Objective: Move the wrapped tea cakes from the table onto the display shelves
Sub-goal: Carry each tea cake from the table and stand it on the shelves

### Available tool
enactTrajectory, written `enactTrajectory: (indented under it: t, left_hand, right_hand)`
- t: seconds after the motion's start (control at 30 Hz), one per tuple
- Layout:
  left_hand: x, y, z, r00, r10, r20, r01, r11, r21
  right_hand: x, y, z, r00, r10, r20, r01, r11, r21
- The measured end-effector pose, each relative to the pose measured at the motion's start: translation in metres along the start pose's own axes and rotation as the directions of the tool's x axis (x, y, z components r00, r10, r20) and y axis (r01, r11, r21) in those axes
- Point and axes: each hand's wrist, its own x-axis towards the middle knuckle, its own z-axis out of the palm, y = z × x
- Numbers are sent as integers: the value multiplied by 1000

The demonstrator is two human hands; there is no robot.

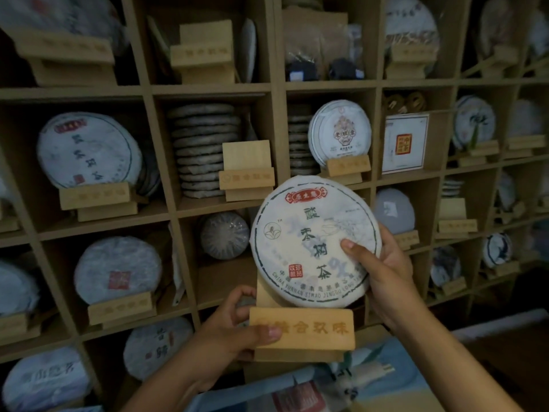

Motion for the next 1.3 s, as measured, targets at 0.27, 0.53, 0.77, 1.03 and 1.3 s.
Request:
enactTrajectory:
  t: [0.27,0.53,0.77,1.03,1.3]
  left_hand:
    - [3,-4,7,1000,8,-30,-10,998,-68]
    - [1,-7,2,997,53,-60,-61,989,-137]
    - [-1,-20,-12,993,71,-99,-87,981,-173]
    - [3,-26,-32,980,104,-170,-134,975,-177]
    - [13,-38,-48,972,101,-211,-145,968,-204]
  right_hand:
    - [-7,1,3,998,54,16,-52,991,-125]
    - [-6,-2,5,993,83,89,-48,939,-342]
    - [6,-1,21,963,230,140,-117,825,-553]
    - [11,19,45,992,93,79,-21,768,-640]
    - [20,53,53,975,187,118,-113,881,-459]
